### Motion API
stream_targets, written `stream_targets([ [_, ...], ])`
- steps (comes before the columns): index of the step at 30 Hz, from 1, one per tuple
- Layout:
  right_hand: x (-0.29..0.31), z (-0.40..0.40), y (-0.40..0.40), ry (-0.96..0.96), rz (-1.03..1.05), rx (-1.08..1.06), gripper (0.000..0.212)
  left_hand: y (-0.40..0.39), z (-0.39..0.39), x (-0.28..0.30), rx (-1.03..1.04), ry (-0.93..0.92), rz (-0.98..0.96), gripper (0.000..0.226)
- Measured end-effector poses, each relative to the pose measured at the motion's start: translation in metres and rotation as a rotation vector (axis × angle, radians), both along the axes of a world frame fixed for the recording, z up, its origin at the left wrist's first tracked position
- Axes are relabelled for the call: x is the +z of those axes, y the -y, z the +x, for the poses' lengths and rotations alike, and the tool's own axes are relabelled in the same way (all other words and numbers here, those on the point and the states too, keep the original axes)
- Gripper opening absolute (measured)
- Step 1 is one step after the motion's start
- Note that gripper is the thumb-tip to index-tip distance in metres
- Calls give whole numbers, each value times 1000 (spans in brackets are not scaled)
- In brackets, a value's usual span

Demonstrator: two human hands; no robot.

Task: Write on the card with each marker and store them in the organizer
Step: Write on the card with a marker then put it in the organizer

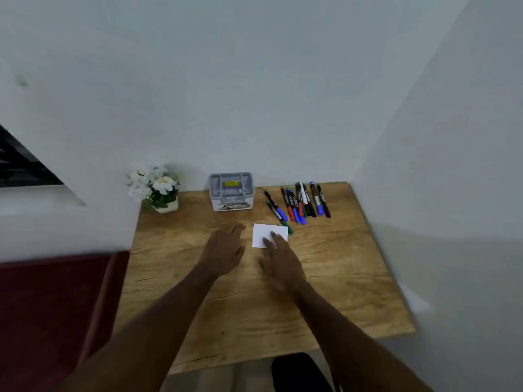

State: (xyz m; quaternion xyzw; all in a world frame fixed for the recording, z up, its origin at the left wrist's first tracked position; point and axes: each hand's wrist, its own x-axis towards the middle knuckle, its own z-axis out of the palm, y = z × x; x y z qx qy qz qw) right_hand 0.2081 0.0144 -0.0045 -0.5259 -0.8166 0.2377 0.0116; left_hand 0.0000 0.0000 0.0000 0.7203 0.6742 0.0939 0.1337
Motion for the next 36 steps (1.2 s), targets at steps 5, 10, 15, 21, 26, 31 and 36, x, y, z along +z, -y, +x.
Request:
stream_targets([
  [5, -23, 16, -33, -35, 13, 249, 60, -18, 14, -28, -93, 84, -52, 43],
  [10, -37, 16, -68, -199, 135, 233, 32, -26, 1, -54, -115, 63, 20, 38],
  [15, -66, 27, -103, -306, 417, -35, 22, -25, -4, -71, -162, 71, 168, 44],
  [21, -95, 37, -111, -322, 551, 9, 12, -14, -4, -85, -202, -4, 328, 43],
  [26, -86, 52, -107, -263, 532, 51, 16, -1, 6, -75, -234, -77, 389, 42],
  [31, -83, 47, -95, 59, 568, 52, 48, 10, 18, -71, -173, -180, 413, 43],
  [36, -66, 53, -85, -29, 502, 56, 34, 17, 17, -68, -111, -109, 432, 42],
])
